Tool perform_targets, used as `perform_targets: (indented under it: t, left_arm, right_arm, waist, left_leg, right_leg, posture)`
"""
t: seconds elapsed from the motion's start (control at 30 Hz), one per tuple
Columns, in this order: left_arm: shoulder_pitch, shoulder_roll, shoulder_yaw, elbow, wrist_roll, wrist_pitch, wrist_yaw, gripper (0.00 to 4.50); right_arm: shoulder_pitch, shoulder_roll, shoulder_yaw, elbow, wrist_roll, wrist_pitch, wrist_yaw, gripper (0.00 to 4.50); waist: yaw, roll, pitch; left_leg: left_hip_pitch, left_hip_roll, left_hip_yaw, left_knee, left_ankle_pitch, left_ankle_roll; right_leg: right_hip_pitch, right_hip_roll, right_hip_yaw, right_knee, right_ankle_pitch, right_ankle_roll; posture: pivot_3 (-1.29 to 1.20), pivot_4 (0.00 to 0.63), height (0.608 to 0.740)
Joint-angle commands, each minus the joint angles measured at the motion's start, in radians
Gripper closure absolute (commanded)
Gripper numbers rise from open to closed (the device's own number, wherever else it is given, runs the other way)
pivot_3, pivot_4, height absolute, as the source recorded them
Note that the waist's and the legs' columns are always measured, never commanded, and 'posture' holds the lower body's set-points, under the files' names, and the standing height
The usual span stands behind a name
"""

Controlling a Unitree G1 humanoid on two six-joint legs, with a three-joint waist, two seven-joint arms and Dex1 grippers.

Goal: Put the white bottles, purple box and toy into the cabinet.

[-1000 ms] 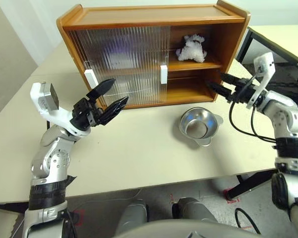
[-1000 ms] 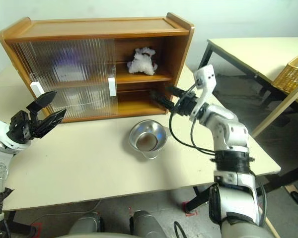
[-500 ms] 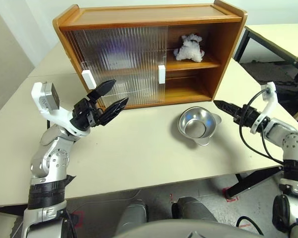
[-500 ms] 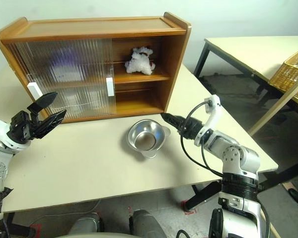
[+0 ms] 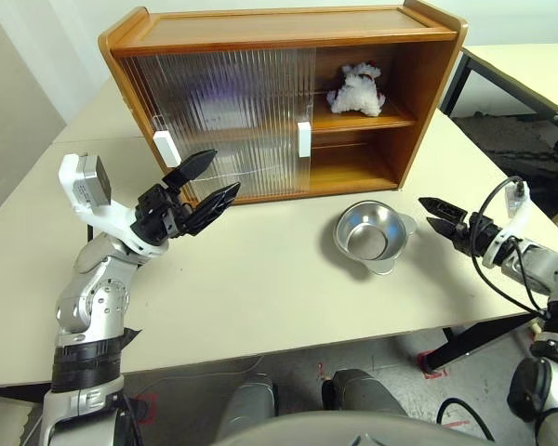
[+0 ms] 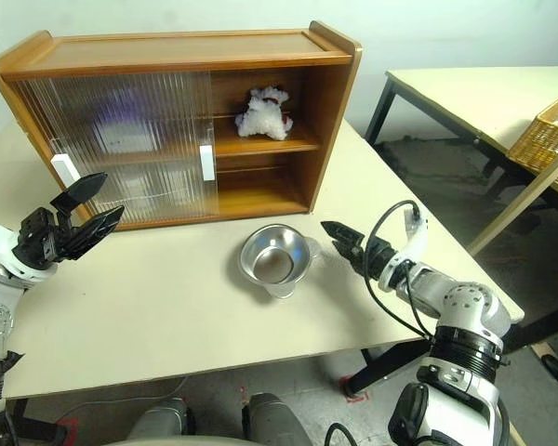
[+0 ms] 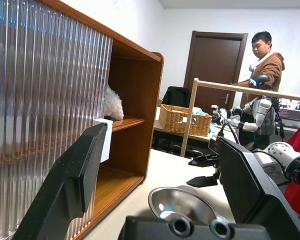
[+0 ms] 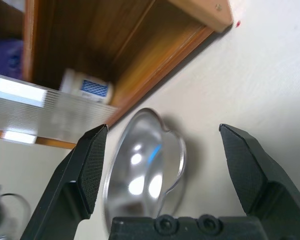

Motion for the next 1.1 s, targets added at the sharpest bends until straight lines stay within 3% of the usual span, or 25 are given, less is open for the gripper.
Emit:
perform_targets:
  t: [0.03, 0.57, 0.87, 0.97, 1.1]
  left_arm:
    - [-0.008, 0.008, 0.001, 0.0, 0.003, 0.008, -0.001, 0.0]
    - [-0.015, 0.031, 0.002, -0.011, 0.001, 0.025, 0.0, 0.0]
    - [-0.033, 0.046, 0.004, -0.004, -0.001, 0.036, -0.004, 0.0]
    - [-0.04, 0.05, 0.004, 0.001, 0.0, 0.038, -0.006, 0.0]
    - [-0.043, 0.051, 0.005, 0.002, 0.001, 0.04, -0.008, 0.0]
  right_arm:
    - [0.0, 0.025, -0.035, 0.036, 0.051, 0.067, -0.026, 0.04]
    - [0.012, 0.097, -0.075, 0.131, 0.112, 0.08, -0.02, 0.04]
    - [-0.002, 0.186, -0.11, 0.042, 0.18, 0.099, -0.128, 0.04]
    - [-0.009, 0.207, -0.128, 0.007, 0.215, 0.103, -0.183, 0.67]
    - [-0.009, 0.214, -0.137, -0.015, 0.248, 0.097, -0.229, 2.11]
  waist:
    - [0.0, 0.0, 0.0]
    - [0.0, 0.0, 0.0]
    - [-0.003, 0.0, 0.0]
    - [-0.004, 0.0, 0.0]
    - [-0.005, 0.0, 0.0]
  left_leg:
    - [0.0, 0.0, 0.0, 0.0, 0.0, 0.0]
    - [-0.004, 0.0, 0.0, -0.001, -0.001, 0.0]
    - [-0.004, 0.0, 0.0, -0.001, -0.001, 0.0]
    - [-0.004, 0.0, 0.0, -0.001, -0.001, 0.0]
    - [-0.004, 0.0, -0.001, -0.001, -0.001, 0.001]
  right_leg:
    - [0.0, 0.0, 0.0, 0.0, 0.0, 0.0]
    - [-0.004, 0.0, 0.0, 0.0, -0.001, 0.0]
    - [-0.004, 0.0, 0.0, 0.0, -0.001, 0.0]
    - [-0.004, 0.0, 0.0, 0.0, -0.001, 0.0]
    - [-0.004, 0.0, 0.0, 0.0, -0.001, 0.0]
  posture:
    - [-0.07, 0.024, 0.74]
    - [-0.06, 0.016, 0.74]
    - [-0.07, 0.012, 0.74]
    - [-0.07, 0.012, 0.74]
    - [-0.07, 0.013, 0.74]
